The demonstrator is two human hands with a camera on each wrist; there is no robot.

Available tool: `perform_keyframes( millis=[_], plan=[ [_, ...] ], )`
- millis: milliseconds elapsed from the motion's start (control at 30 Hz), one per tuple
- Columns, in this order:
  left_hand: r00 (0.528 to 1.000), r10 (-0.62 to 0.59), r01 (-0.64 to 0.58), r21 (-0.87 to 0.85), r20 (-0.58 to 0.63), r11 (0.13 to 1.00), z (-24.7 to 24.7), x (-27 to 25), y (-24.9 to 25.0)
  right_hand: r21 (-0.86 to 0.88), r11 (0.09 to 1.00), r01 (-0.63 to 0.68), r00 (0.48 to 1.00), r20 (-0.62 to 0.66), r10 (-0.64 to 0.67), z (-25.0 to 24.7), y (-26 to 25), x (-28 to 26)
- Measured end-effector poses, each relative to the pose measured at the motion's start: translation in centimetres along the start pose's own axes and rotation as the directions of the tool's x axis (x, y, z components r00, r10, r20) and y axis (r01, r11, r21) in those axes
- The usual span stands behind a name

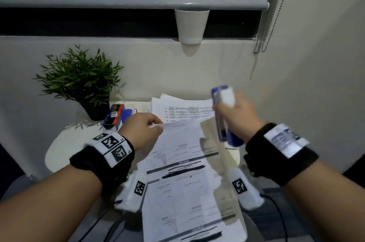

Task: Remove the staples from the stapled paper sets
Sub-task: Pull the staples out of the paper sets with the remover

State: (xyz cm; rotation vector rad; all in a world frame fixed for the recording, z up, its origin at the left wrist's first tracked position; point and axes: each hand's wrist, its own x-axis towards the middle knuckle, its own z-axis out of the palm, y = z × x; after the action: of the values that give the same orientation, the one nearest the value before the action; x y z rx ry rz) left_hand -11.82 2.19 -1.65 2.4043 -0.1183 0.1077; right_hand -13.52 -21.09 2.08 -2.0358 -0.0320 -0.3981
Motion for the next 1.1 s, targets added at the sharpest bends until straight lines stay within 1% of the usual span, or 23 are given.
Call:
perform_keyframes(
  millis=[33, 100, 167, 233, 267, 300, 433, 467, 533, 600, 667, 700, 733, 767, 800, 833, 900, 933, 967, 1000, 1033, 1067, 1100],
  plan=[
    [1.000, -0.004, 0.003, 0.046, 0.019, 0.999, 0.2, 0.0, -0.3, -0.077, 0.997, -0.008, 0.993, 0.119, 0.017, 0.9, 0.9, -0.9],
    [0.999, -0.014, 0.008, 0.129, 0.042, 0.992, 0.4, -0.2, -1.0, -0.233, 0.972, 0.014, 0.948, 0.314, 0.061, 2.3, 2.4, -2.6],
    [0.997, -0.028, 0.016, 0.183, 0.065, 0.983, 0.5, -0.3, -1.5, -0.352, 0.929, 0.118, 0.879, 0.473, 0.068, 3.4, 3.4, -3.8],
    [0.995, -0.037, 0.017, 0.207, 0.095, 0.978, 0.5, -0.5, -2.1, -0.414, 0.877, 0.245, 0.817, 0.575, 0.043, 4.4, 4.1, -4.3],
    [0.993, -0.043, 0.017, 0.222, 0.111, 0.975, 0.6, -0.6, -2.3, -0.441, 0.850, 0.290, 0.800, 0.599, 0.038, 4.9, 4.4, -4.3],
    [0.991, -0.051, 0.020, 0.239, 0.126, 0.971, 0.6, -0.8, -2.6, -0.477, 0.823, 0.309, 0.787, 0.613, 0.060, 5.3, 4.5, -4.4],
    [0.973, -0.093, 0.041, 0.239, 0.210, 0.970, 0.8, -1.1, -4.2, -0.599, 0.733, 0.322, 0.731, 0.649, 0.209, 6.4, 4.8, -5.1],
    [0.969, -0.104, 0.050, 0.233, 0.226, 0.971, 0.8, -1.2, -4.6, -0.610, 0.712, 0.348, 0.722, 0.658, 0.211, 6.4, 4.7, -5.3],
    [0.965, -0.112, 0.048, 0.258, 0.237, 0.965, 0.8, -1.2, -5.1, -0.612, 0.666, 0.427, 0.709, 0.683, 0.174, 6.2, 4.3, -5.6],
    [0.974, -0.073, -0.009, 0.355, 0.215, 0.935, 0.8, -1.2, -4.6, -0.610, 0.633, 0.477, 0.691, 0.705, 0.158, 6.2, 3.9, -5.8],
    [0.976, 0.019, -0.132, 0.517, 0.217, 0.846, 1.0, -1.0, -3.3, -0.611, 0.624, 0.487, 0.678, 0.715, 0.172, 6.2, 3.8, -5.8],
    [0.966, 0.060, -0.204, 0.594, 0.253, 0.779, 1.3, -0.8, -2.5, -0.613, 0.621, 0.488, 0.674, 0.717, 0.178, 6.2, 3.8, -5.8],
    [0.951, 0.074, -0.261, 0.654, 0.299, 0.710, 1.7, -0.7, -1.7, -0.614, 0.620, 0.488, 0.674, 0.717, 0.179, 6.2, 3.7, -5.8],
    [0.939, 0.054, -0.287, 0.689, 0.339, 0.665, 2.2, -0.6, -1.1, -0.613, 0.622, 0.487, 0.675, 0.716, 0.178, 6.3, 3.9, -5.7],
    [0.931, 0.014, -0.290, 0.712, 0.366, 0.639, 2.5, -0.5, -0.6, -0.611, 0.632, 0.477, 0.675, 0.715, 0.182, 6.3, 4.0, -5.6],
    [0.923, -0.031, -0.279, 0.721, 0.384, 0.634, 2.7, -0.4, -0.4, -0.608, 0.653, 0.452, 0.671, 0.714, 0.200, 6.3, 4.3, -5.5],
    [0.907, -0.084, -0.256, 0.699, 0.412, 0.667, 2.4, -0.2, -0.6, -0.581, 0.734, 0.351, 0.669, 0.704, 0.238, 6.0, 4.8, -5.0],
    [0.904, -0.089, -0.240, 0.668, 0.418, 0.704, 2.0, -0.2, -0.8, -0.555, 0.782, 0.284, 0.682, 0.690, 0.242, 5.8, 4.8, -4.6],
    [0.908, -0.081, -0.218, 0.630, 0.411, 0.745, 1.5, -0.3, -1.0, -0.527, 0.823, 0.213, 0.713, 0.660, 0.238, 5.5, 4.8, -4.0],
    [0.918, -0.065, -0.198, 0.594, 0.391, 0.779, 0.9, -0.5, -1.2, -0.505, 0.845, 0.175, 0.760, 0.615, 0.210, 5.3, 4.8, -3.3],
    [0.929, -0.043, -0.188, 0.569, 0.367, 0.800, 0.5, -0.8, -1.3, -0.509, 0.843, 0.175, 0.810, 0.561, 0.171, 5.0, 4.8, -2.4],
    [0.940, -0.017, -0.186, 0.554, 0.341, 0.811, 0.2, -1.0, -1.4, -0.539, 0.821, 0.189, 0.845, 0.515, 0.144, 4.7, 4.6, -1.7],
    [0.948, 0.010, -0.191, 0.545, 0.317, 0.817, 0.0, -1.2, -1.6, -0.575, 0.796, 0.188, 0.864, 0.483, 0.145, 4.6, 4.4, -1.1]
  ],
)
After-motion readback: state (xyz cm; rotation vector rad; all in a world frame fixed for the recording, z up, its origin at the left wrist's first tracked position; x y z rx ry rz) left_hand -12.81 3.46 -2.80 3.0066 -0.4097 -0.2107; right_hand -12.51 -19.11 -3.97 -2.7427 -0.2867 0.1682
